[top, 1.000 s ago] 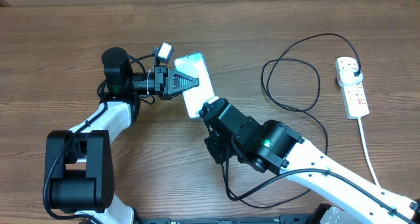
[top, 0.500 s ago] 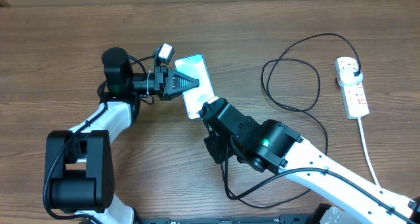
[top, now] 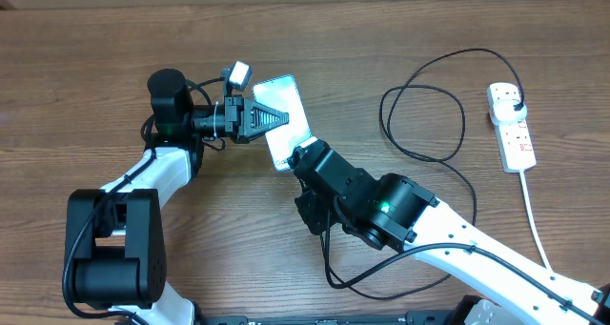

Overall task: Plug charger to phone and switch on socket
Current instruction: 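Push the USB-C plug up into the phone's port with right gripper, then lower the plugged-in phone onto the table with the left gripper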

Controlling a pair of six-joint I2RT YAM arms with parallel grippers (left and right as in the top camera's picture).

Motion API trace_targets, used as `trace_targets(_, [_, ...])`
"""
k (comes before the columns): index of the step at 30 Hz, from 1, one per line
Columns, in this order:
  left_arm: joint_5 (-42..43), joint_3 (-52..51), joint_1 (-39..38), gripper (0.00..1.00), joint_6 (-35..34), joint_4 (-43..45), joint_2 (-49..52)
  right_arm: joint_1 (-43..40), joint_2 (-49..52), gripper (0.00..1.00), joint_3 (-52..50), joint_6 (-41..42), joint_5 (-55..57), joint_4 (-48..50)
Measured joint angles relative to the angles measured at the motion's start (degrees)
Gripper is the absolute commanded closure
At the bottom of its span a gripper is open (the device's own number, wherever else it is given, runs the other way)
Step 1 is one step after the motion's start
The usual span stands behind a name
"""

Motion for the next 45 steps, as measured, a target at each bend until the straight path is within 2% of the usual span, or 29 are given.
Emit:
trace_targets(5, [0.68, 0.00, -0.79, 0.96, 0.37, -0.07, 0.00, -0.09, 0.07, 0.67, 0.15, 0.48, 1.44, 2.05])
trace_targets(13, [1.40, 0.00, -1.44, 0.96, 0.33, -0.07, 0.00, -0.11, 0.11, 0.65, 0.17, 2.36, 1.79, 1.09])
trace_targets(14, [1.40, 0.00, -1.44, 0.96, 0.33, -0.07, 0.00, -0.11, 0.11, 0.67, 0.17, 2.82, 1.84, 1.11])
trace_targets(18, [1.40, 0.00, -1.44, 0.96, 0.33, -0.07, 0.00, -0.11, 0.11, 0.83, 0.17, 4.28, 1.79, 1.03])
trace_targets(32, [1.38, 0.00, -1.44, 0.96, -0.74, -0.07, 0.00, -0.11, 1.70, 0.85, 0.17, 6.97, 1.81, 1.60])
trace_targets(38, [1.38, 0.00, -1.44, 0.96, -0.76, -0.04, 0.00, -0.11, 3.26, 0.96, 0.17, 7.37, 2.12, 3.13])
trace_targets(45, [0.90, 0.15, -0.72, 0.96, -0.79, 0.00, 0.00, -0.07, 3.45, 0.96, 0.15, 7.21, 3.39, 5.09])
